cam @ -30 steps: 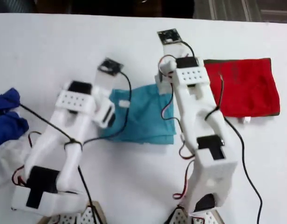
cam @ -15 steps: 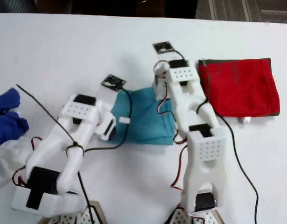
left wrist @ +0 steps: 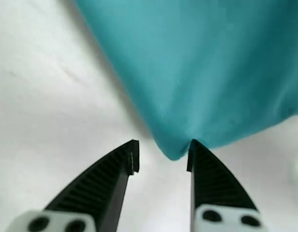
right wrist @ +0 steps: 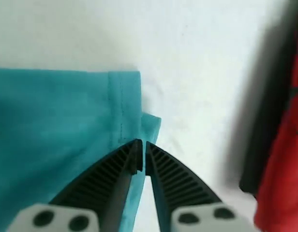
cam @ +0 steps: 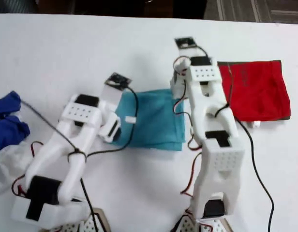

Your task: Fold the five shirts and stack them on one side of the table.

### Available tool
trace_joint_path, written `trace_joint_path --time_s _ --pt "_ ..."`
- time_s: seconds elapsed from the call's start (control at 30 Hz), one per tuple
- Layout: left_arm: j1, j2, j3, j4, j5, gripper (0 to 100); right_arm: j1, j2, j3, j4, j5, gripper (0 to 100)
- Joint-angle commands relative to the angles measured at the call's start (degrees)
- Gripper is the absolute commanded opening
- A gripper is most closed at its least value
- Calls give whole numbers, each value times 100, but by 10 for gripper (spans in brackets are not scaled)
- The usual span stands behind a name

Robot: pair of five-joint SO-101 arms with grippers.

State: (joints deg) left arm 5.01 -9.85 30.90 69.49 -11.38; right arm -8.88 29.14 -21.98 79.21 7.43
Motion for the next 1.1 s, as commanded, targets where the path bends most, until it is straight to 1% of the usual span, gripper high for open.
trace_joint_path --time_s 0.0,0.13,0.2,0.27,0.33,0.43,0.5,0.63,0.73,0.83,0.97,1.03,1.07 --pt "9 -677 -488 387 -53 184 -40 -857 -114 365 -26 78" --pt "-18 -1380 -549 633 -53 184 -180 -901 -105 866 -26 245" --pt "-202 -1635 -514 642 -53 184 -330 -848 -88 1024 -26 313" --pt "-519 -1785 -470 598 -53 184 -497 -760 -88 1086 -44 357" --pt "-941 -1820 -462 589 -53 184 -611 -593 -70 1077 -290 378" --pt "-1644 -1820 -444 545 -53 184 -673 -198 -88 1051 -905 380" --pt "-2092 -1811 -426 475 -79 185 -760 92 -123 1033 -1116 380" --pt "-2699 -1811 -418 440 -536 185 -945 620 -132 778 -1169 380" --pt "-3051 -1811 -418 440 -607 185 -1015 1007 -132 585 -1169 380" --pt "-3262 -1811 -418 440 -615 185 -1015 1332 -132 514 -1371 380" --pt "-3305 -1811 -409 440 -615 185 -1165 1675 -246 602 -1398 372" --pt "-3305 -1811 -409 440 -615 185 -1279 1833 -448 813 -1398 324" --pt "-3305 -1811 -409 440 -615 185 -1341 1921 -598 936 -1363 275"
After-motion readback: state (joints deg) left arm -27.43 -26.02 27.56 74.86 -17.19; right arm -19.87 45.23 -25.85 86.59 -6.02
